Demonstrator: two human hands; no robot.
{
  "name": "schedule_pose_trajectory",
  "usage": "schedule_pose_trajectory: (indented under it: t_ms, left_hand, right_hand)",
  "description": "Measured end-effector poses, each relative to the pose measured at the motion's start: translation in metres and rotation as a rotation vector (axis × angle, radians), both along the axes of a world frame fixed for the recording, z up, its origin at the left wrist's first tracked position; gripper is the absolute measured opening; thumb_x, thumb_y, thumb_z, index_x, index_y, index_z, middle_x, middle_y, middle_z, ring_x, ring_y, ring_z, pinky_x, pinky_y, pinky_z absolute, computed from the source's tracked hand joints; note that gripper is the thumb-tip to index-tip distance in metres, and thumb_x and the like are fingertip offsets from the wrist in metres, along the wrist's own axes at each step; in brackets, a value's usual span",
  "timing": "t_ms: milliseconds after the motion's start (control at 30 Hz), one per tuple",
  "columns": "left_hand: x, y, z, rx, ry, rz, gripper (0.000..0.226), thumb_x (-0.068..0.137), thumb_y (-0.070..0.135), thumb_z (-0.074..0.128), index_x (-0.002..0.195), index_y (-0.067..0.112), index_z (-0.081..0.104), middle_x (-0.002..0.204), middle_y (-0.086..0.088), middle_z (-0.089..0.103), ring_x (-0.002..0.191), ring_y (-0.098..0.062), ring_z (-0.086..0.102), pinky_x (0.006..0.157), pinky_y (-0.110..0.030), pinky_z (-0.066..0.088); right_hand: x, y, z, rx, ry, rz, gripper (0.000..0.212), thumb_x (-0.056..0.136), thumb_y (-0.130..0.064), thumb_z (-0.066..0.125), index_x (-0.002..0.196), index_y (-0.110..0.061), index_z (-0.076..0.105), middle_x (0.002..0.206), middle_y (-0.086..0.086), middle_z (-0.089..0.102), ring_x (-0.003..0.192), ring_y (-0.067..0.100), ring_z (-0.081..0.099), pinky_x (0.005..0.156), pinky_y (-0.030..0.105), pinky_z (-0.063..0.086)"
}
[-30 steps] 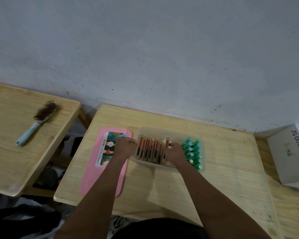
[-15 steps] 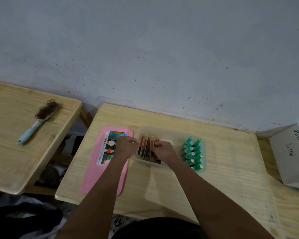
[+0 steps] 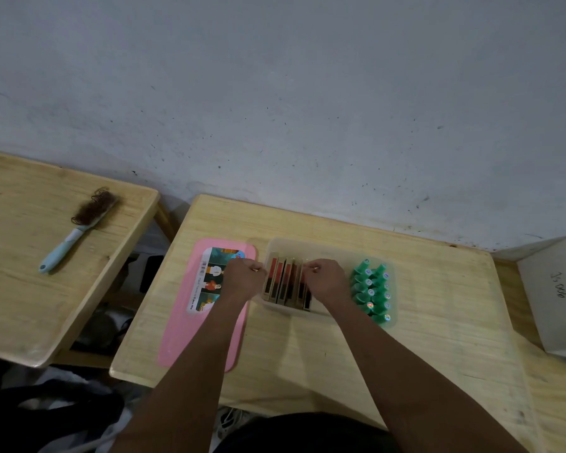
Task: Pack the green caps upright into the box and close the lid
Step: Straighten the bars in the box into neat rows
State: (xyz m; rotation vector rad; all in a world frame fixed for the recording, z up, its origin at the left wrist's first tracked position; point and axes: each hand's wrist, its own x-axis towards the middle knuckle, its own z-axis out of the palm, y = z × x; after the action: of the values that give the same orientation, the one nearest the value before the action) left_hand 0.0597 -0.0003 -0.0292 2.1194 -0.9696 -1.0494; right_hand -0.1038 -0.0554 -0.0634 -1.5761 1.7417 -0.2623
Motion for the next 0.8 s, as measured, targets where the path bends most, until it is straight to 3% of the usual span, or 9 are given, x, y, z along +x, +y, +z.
schedule_pose_trajectory:
  t_ms: [67, 167, 300, 400, 500, 567, 633, 700, 800]
  left_hand:
    - [0.000, 0.000, 0.000, 0.001, 0.006, 0.006, 0.026, 0.087, 0.006, 0.060, 0.111, 0.001, 0.068, 0.112, -0.016, 0.070, 0.097, -0.026, 0.067, 0.092, -0.040, 0.054]
    - [0.000, 0.000, 0.000, 0.007, 0.012, 0.009, 0.026, 0.087, 0.005, 0.061, 0.112, 0.000, 0.067, 0.112, -0.017, 0.070, 0.096, -0.028, 0.067, 0.092, -0.043, 0.055]
    - [-0.001, 0.001, 0.001, 0.005, -0.001, 0.002, 0.026, 0.088, 0.005, 0.060, 0.112, 0.001, 0.067, 0.112, -0.016, 0.070, 0.097, -0.027, 0.067, 0.092, -0.042, 0.054]
    - [-0.002, 0.001, 0.002, 0.001, 0.016, 0.017, 0.026, 0.087, 0.004, 0.060, 0.112, 0.001, 0.067, 0.112, -0.017, 0.070, 0.097, -0.027, 0.067, 0.092, -0.042, 0.055]
    - [-0.002, 0.001, 0.002, 0.002, 0.021, 0.025, 0.026, 0.087, 0.005, 0.061, 0.111, 0.001, 0.067, 0.111, -0.017, 0.070, 0.097, -0.028, 0.068, 0.092, -0.043, 0.055]
    - [-0.002, 0.001, 0.002, 0.007, 0.024, 0.021, 0.026, 0.087, 0.005, 0.061, 0.112, 0.001, 0.067, 0.111, -0.017, 0.070, 0.098, -0.028, 0.067, 0.092, -0.043, 0.054]
    - [-0.001, 0.002, 0.002, 0.010, 0.020, 0.017, 0.027, 0.087, 0.006, 0.060, 0.113, 0.002, 0.067, 0.112, -0.016, 0.070, 0.097, -0.027, 0.067, 0.092, -0.042, 0.054]
    - [-0.001, 0.002, 0.001, 0.010, 0.014, 0.014, 0.027, 0.087, 0.006, 0.061, 0.113, 0.002, 0.067, 0.113, -0.015, 0.070, 0.096, -0.025, 0.067, 0.091, -0.042, 0.055]
    - [-0.002, 0.002, 0.002, 0.005, 0.009, 0.011, 0.026, 0.087, 0.007, 0.061, 0.112, 0.002, 0.067, 0.112, -0.015, 0.070, 0.097, -0.025, 0.067, 0.091, -0.042, 0.055]
  right_hand:
    - [-0.008, 0.002, 0.001, -0.006, 0.068, -0.034, 0.024, 0.090, -0.031, 0.056, 0.110, -0.024, 0.068, 0.114, -0.004, 0.069, 0.099, 0.018, 0.066, 0.083, 0.029, 0.049]
    - [-0.013, 0.007, -0.004, 0.118, 0.144, 0.013, 0.028, 0.089, -0.032, 0.054, 0.114, -0.021, 0.062, 0.111, 0.000, 0.067, 0.101, 0.022, 0.064, 0.083, 0.031, 0.049]
    - [-0.010, 0.013, -0.010, 0.197, 0.090, 0.048, 0.023, 0.079, -0.028, 0.056, 0.091, -0.011, 0.066, 0.085, 0.006, 0.069, 0.083, 0.024, 0.065, 0.074, 0.033, 0.053]
    - [-0.009, 0.015, -0.011, 0.181, 0.083, 0.032, 0.023, 0.079, -0.032, 0.058, 0.083, -0.011, 0.067, 0.074, 0.005, 0.067, 0.072, 0.023, 0.065, 0.064, 0.028, 0.049]
    - [-0.010, 0.014, -0.014, 0.124, 0.067, -0.030, 0.030, 0.081, -0.036, 0.058, 0.079, -0.008, 0.069, 0.067, 0.005, 0.067, 0.065, 0.022, 0.066, 0.065, 0.035, 0.058]
    - [-0.008, 0.013, -0.011, 0.072, -0.005, -0.097, 0.027, 0.082, -0.035, 0.062, 0.081, -0.008, 0.066, 0.073, 0.005, 0.069, 0.069, 0.022, 0.068, 0.069, 0.039, 0.059]
    - [-0.005, 0.011, -0.007, 0.042, -0.067, -0.142, 0.023, 0.082, -0.033, 0.068, 0.094, -0.014, 0.064, 0.086, 0.004, 0.071, 0.078, 0.020, 0.068, 0.072, 0.033, 0.056]
    - [0.000, 0.009, -0.004, 0.029, -0.087, -0.120, 0.029, 0.081, -0.032, 0.069, 0.104, -0.015, 0.066, 0.095, 0.005, 0.072, 0.083, 0.018, 0.068, 0.074, 0.029, 0.053]
    - [0.011, 0.009, -0.004, 0.028, -0.069, -0.041, 0.024, 0.084, -0.028, 0.068, 0.104, -0.015, 0.068, 0.099, 0.003, 0.072, 0.088, 0.018, 0.067, 0.077, 0.030, 0.054]
